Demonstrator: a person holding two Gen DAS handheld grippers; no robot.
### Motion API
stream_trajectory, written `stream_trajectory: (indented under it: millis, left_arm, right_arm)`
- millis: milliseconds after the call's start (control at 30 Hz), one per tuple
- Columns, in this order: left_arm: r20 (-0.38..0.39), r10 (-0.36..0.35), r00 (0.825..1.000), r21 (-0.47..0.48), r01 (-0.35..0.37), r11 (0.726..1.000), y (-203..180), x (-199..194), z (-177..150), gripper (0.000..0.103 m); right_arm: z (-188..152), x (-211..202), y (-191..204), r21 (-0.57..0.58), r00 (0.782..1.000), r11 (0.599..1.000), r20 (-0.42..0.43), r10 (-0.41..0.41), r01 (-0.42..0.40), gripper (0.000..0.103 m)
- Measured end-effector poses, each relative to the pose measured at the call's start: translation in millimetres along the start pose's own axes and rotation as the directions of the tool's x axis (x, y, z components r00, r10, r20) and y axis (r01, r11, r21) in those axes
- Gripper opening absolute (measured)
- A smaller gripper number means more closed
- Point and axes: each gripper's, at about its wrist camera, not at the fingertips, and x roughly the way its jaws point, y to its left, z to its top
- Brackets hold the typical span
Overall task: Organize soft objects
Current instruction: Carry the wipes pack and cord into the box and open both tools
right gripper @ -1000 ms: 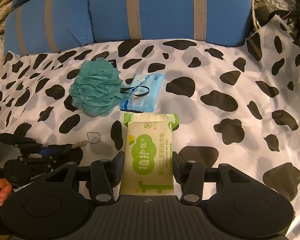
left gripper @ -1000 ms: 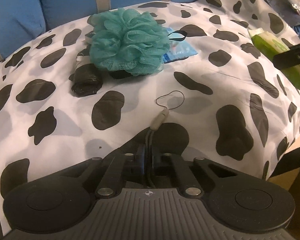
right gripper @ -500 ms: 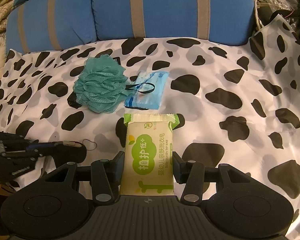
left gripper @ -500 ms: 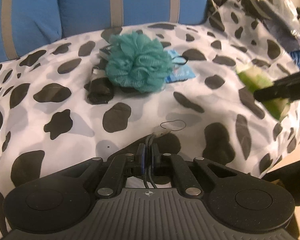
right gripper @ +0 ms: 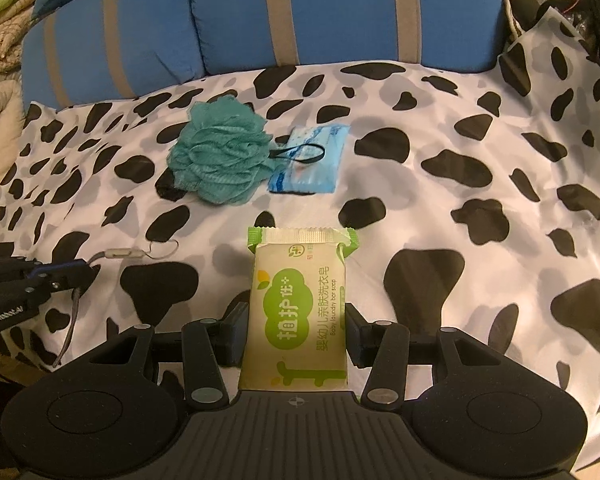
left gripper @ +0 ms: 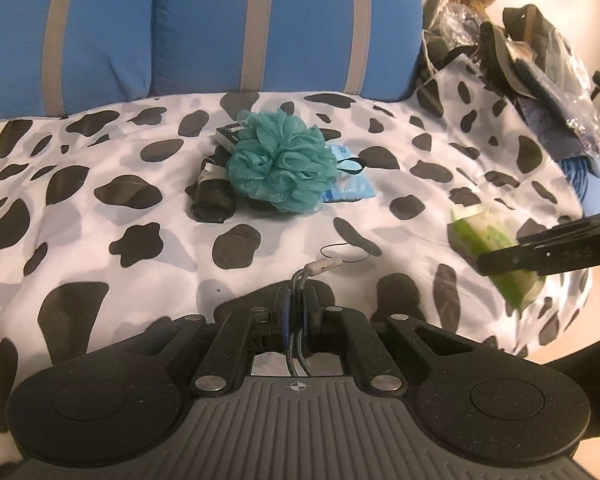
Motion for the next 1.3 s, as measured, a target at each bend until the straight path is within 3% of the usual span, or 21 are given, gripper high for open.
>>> stream_trajectory:
  millis: [600, 967, 1300]
  left_arm:
    - [-0.001, -0.035, 0.999, -0.044, 0.035, 0.998, -20.3, -47.4, -45.0, 0.006]
    - [-0.046, -0.059, 0.997, -0.105, 0.054, 0.993, -26.4, -69.9, -74.6, 0.006]
    - [-0.137, -0.039, 0.990, -0.150, 0.018, 0.989, -26.2, -75.7, -97.9, 0.006]
  right_arm:
    - [-48.9, -23.6, 21.1, -0.010, 0.999, 0.999, -0.026, 0.041, -0.041, 0.051]
    - [-78.3, -33.9, 40.5, -0.041, 0.997, 0.997, -0.053, 0.061, -0.064, 0.051]
    - [-103.6, -39.2, 58.4, -0.084, 0.992, 0.993, -0.107, 0.071, -0.080, 0.051]
